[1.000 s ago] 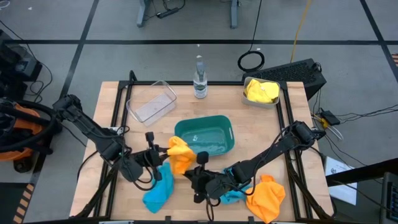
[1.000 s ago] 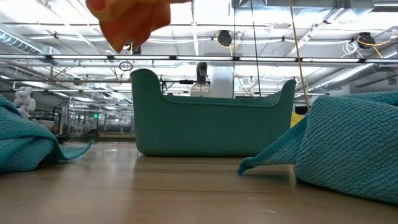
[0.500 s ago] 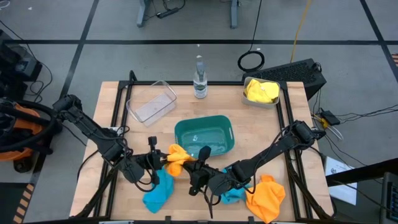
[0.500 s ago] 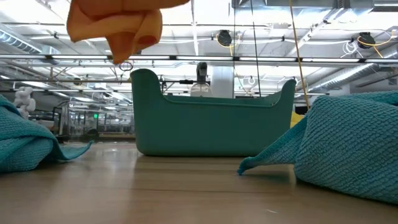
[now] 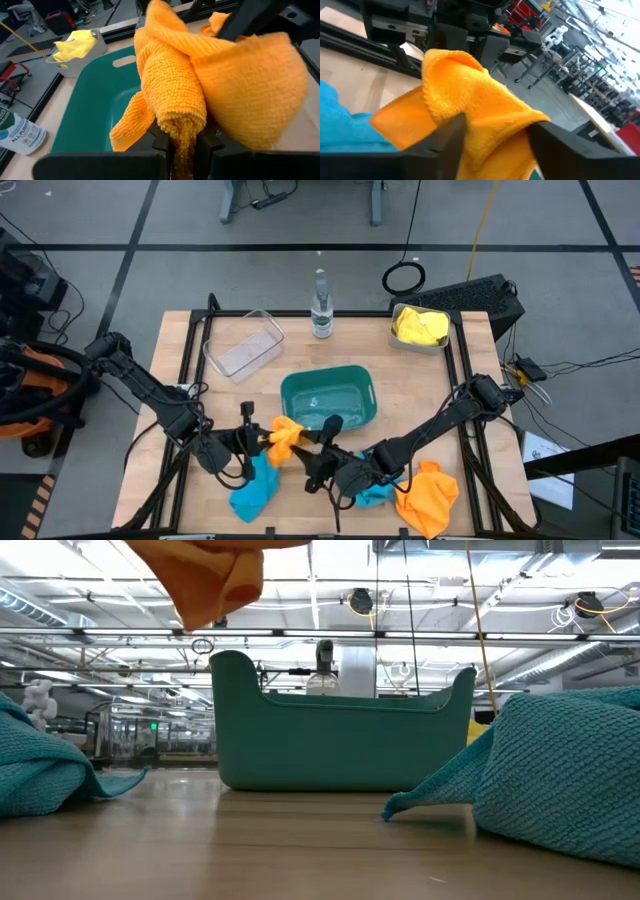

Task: Sort microfiber towel by color & place in baskets
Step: Put the top orange towel into the green bin

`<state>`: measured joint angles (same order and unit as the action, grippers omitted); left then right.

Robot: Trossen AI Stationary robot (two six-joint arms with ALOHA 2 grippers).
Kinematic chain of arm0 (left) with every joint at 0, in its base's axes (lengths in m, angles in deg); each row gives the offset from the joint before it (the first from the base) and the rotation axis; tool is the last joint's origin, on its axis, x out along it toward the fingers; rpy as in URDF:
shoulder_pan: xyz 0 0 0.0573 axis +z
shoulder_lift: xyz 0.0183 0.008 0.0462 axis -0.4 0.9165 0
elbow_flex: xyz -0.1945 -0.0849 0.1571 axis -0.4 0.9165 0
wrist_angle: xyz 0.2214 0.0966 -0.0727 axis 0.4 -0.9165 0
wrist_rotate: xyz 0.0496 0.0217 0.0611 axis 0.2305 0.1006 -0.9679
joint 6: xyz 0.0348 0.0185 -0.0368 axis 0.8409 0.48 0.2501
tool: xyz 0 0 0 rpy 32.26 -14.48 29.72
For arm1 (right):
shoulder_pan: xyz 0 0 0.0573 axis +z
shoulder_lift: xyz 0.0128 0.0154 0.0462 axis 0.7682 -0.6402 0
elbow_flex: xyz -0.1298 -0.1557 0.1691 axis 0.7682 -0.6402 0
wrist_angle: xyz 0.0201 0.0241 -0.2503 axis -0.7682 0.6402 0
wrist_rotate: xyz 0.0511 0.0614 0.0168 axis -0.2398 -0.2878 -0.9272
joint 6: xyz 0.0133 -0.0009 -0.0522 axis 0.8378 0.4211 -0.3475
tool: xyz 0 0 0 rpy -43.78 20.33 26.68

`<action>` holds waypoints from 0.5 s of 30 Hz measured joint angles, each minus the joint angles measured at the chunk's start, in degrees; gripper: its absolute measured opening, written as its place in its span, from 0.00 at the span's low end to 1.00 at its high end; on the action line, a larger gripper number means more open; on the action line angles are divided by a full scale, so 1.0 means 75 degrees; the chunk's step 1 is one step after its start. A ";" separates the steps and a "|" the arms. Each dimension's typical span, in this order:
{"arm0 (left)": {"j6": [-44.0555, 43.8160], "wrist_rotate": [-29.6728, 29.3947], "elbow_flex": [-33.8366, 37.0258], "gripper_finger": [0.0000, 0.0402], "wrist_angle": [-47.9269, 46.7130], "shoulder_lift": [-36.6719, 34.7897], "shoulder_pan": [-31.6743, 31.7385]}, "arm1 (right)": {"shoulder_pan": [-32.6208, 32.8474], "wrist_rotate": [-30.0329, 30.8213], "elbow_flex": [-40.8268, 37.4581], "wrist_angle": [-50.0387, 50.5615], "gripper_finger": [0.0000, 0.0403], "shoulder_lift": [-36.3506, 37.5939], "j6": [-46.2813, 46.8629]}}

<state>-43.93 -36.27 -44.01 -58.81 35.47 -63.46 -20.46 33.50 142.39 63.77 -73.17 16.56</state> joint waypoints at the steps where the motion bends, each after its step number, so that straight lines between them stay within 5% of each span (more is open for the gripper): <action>1: 0.0002 0.0000 0.0000 0.09 0.0000 0.0000 0.0000 | 0.0000 0.0007 0.0000 0.0003 0.57 0.0000 0.0151; 7: 0.0305 -0.0012 0.0000 0.09 0.0003 0.0000 0.0000 | -0.0055 -0.0011 0.0000 0.0034 0.81 0.0000 0.0722; 15: 0.0690 -0.0042 0.0000 0.09 -0.0012 0.0000 0.0000 | 0.0040 -0.0016 0.0000 0.0143 0.85 0.0000 0.0618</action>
<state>-38.76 -36.59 -44.01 -58.90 35.47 -63.46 -20.16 33.38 142.39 64.84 -73.17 21.20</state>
